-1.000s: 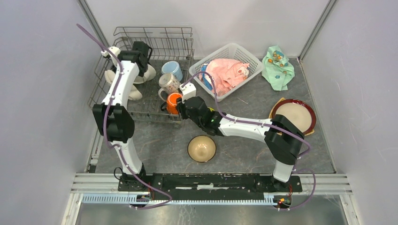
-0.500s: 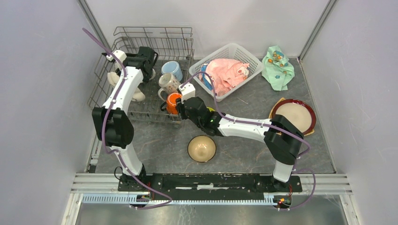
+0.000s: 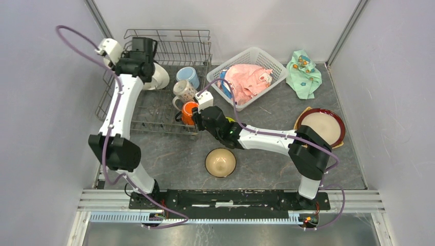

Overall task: Load the mixed dishes into the dish rack
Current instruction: Pick up the plate from the dish rack.

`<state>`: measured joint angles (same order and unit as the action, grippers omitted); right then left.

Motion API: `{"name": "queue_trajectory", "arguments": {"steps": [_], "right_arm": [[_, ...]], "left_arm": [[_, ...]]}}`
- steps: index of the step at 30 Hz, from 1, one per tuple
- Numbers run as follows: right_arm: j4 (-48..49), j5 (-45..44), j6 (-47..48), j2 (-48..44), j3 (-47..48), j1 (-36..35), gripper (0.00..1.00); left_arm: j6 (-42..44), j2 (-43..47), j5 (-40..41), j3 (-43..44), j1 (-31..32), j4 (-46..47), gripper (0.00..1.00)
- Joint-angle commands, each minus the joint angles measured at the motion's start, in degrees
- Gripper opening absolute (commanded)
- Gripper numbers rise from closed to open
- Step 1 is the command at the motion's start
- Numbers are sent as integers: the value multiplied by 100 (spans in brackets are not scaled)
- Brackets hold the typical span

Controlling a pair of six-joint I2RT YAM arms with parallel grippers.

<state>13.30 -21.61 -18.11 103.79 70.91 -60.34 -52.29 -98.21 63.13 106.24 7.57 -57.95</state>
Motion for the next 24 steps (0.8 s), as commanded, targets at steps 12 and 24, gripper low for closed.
{"name": "queue_trajectory", "arguments": {"steps": [12, 24], "right_arm": [[-360, 1658, 809, 444, -208, -483, 0], [-391, 1660, 827, 441, -167, -487, 0]], "left_arm": [[-2457, 831, -1432, 779, -300, 1596, 2], [-1452, 1232, -967, 775, -300, 1260, 2]]}}
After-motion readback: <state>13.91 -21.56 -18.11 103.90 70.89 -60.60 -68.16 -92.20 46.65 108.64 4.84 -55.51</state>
